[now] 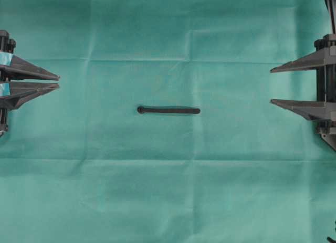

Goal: Peel off the Velcro with your right arm.
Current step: 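Move the left gripper toward the left end of the black Velcro strip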

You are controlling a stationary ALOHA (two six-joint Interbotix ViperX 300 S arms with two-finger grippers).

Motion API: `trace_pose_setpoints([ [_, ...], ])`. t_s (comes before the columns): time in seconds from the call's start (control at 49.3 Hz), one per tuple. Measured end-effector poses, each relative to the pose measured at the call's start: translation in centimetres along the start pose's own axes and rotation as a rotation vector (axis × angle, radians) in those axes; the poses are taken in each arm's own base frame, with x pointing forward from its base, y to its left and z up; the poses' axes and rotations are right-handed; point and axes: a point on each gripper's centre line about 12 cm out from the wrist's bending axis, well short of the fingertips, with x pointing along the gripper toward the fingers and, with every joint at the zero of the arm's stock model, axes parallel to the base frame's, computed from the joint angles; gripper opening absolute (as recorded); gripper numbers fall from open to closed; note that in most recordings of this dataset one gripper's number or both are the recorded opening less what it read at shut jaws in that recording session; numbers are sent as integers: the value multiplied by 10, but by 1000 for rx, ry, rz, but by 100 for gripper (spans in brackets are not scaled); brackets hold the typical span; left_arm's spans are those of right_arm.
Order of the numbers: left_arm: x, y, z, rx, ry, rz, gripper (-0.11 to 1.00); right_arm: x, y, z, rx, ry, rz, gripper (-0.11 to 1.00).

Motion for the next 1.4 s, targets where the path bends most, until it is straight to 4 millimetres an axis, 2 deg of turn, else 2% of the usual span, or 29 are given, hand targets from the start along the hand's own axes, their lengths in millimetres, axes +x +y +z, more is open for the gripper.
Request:
trace_pose_setpoints([
  [0.041, 0, 0, -1, -2, 2, -1, 21, 0, 0, -1, 2, 2, 0, 22],
  [0.142, -2, -4, -9, -11, 19, -20, 3, -4, 0, -11, 3, 26, -1, 2],
  [0.244, -4, -4, -14, -17, 20, -20, 0, -7, 0, -16, 14, 32, -2, -8],
  [0.365, -5, -4, -17, -17, 8, -22, 0, -10, 0, -22, 24, 44, -3, -8],
  [0.467, -6, -4, -18, -18, -1, -21, 1, -11, 0, -25, 24, 48, -3, -1],
  [0.528, -6, -4, -19, -18, -1, -21, 7, -11, 0, -25, 24, 48, -3, 7],
  [0.589, -5, -5, -19, -18, 2, -22, 19, -12, 0, -26, 24, 44, -3, 19],
  [0.751, -4, -5, -22, -20, 13, -22, 66, -14, 0, -28, 24, 26, -3, 63],
  [0.792, -3, -4, -23, -19, 20, -21, 78, -15, 0, -28, 23, 23, -3, 68],
  [0.853, -2, -5, -25, -18, 26, -21, 90, -16, 0, -30, 23, 17, -2, 69],
  [1.218, 13, -5, -37, -18, 33, -19, 90, -19, 0, -33, 24, 8, -2, 68],
  [1.401, 28, -5, -39, -15, 49, -20, 90, -18, 0, -33, 24, 5, -2, 68],
])
